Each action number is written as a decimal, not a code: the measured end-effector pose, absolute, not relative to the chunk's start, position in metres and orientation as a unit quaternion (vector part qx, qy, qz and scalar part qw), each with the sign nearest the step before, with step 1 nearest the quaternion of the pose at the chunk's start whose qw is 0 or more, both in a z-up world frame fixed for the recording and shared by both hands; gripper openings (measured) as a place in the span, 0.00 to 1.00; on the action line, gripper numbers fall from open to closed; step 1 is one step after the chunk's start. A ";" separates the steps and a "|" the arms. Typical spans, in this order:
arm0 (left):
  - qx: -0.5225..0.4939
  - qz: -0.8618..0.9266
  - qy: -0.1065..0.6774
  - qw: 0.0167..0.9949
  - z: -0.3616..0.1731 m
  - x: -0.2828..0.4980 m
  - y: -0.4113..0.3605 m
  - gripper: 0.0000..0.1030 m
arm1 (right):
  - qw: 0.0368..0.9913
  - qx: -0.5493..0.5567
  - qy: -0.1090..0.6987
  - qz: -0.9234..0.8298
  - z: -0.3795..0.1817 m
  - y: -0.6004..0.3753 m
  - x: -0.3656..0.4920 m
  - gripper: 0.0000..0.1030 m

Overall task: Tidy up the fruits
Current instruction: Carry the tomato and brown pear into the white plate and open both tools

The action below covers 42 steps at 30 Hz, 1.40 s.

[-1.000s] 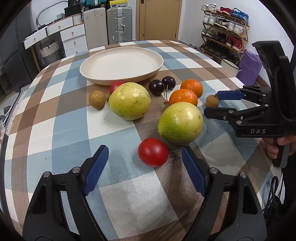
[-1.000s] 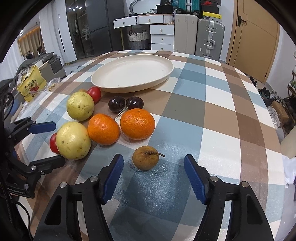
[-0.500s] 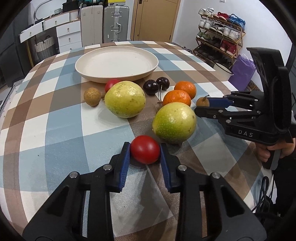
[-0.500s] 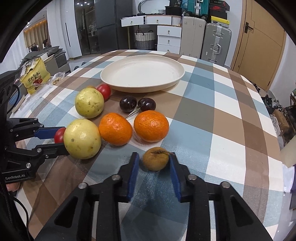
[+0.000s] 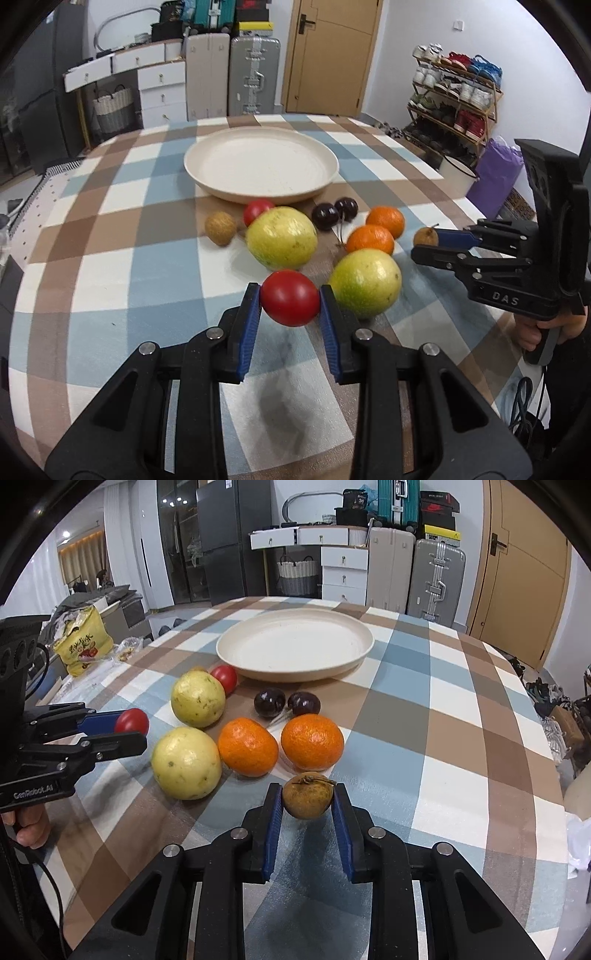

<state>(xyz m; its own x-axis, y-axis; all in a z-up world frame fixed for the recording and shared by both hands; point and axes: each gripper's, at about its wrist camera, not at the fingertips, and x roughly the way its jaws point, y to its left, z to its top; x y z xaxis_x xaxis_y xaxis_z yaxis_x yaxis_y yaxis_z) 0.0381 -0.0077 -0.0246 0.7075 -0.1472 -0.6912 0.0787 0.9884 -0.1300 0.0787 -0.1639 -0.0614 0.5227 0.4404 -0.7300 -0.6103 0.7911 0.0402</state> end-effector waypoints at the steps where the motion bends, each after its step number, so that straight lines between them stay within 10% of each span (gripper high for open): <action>1: -0.040 -0.053 0.374 0.925 -0.022 0.038 -0.008 0.27 | 0.867 -0.108 0.378 0.306 -0.057 -0.165 0.078 0.26; 42: -0.028 0.034 0.356 0.933 0.002 0.142 0.020 0.28 | 0.882 -0.060 0.318 0.344 -0.015 -0.139 0.156 0.26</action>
<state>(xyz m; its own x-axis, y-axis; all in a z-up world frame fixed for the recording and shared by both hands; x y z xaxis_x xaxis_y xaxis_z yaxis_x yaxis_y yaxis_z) 0.1417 0.0201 0.0021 0.7438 0.0437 -0.6670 -0.0831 0.9962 -0.0274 0.1561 -0.1390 -0.0149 0.5617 0.5676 -0.6019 -0.6438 0.7568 0.1129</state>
